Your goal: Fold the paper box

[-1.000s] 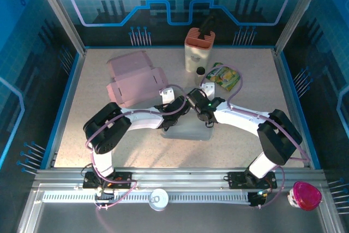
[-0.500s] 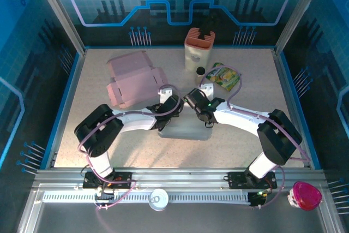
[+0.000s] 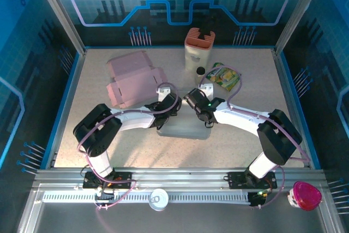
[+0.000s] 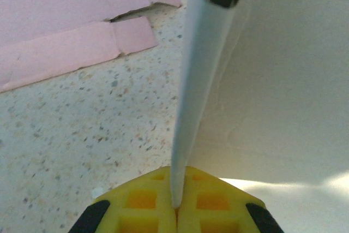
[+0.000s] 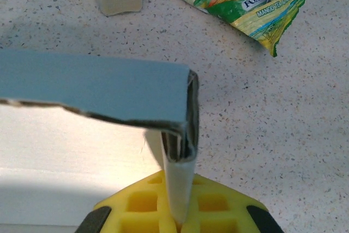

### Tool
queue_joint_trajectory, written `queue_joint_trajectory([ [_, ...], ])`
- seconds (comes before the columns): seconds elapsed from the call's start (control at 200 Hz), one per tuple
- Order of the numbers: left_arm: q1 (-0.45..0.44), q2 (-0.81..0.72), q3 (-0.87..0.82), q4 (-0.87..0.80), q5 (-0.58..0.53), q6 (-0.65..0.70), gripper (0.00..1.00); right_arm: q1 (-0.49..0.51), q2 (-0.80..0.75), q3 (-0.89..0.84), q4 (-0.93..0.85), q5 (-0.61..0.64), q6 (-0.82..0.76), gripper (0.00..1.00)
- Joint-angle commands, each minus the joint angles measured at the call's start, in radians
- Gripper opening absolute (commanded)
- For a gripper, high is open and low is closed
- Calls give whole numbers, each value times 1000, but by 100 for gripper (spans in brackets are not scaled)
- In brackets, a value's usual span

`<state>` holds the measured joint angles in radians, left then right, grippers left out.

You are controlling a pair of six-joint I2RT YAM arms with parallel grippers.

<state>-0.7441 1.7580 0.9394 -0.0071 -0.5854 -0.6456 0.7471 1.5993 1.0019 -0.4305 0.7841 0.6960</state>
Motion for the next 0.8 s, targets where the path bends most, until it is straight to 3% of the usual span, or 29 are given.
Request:
queue_joint_trajectory([
  [0.0, -28, 31, 63, -148, -138, -139, 0, 16, -4, -5, -8, -5, -8, 0],
  [0.21, -81, 158, 247, -452, -264, -402, 0, 23, -2, -2, -8, -8, -4, 0],
  [0.325, -95, 154, 231, -392, -260, -397, 0, 23, -8, -8, -3, -9, -8, 0],
  [0.48, -95, 60, 135, -217, -217, -280, 0, 19, -24, -30, 22, -8, -17, 0],
  [0.64, -94, -88, 32, -58, -141, -141, 43, 12, -30, -39, 30, -14, -21, 0],
  [0.71, -90, -142, -2, -16, -94, -83, 55, 7, -31, -42, 30, -15, -23, 0],
  [0.795, -71, -178, -19, 1, -17, -31, 63, 6, -32, -42, 29, -16, -27, 0],
])
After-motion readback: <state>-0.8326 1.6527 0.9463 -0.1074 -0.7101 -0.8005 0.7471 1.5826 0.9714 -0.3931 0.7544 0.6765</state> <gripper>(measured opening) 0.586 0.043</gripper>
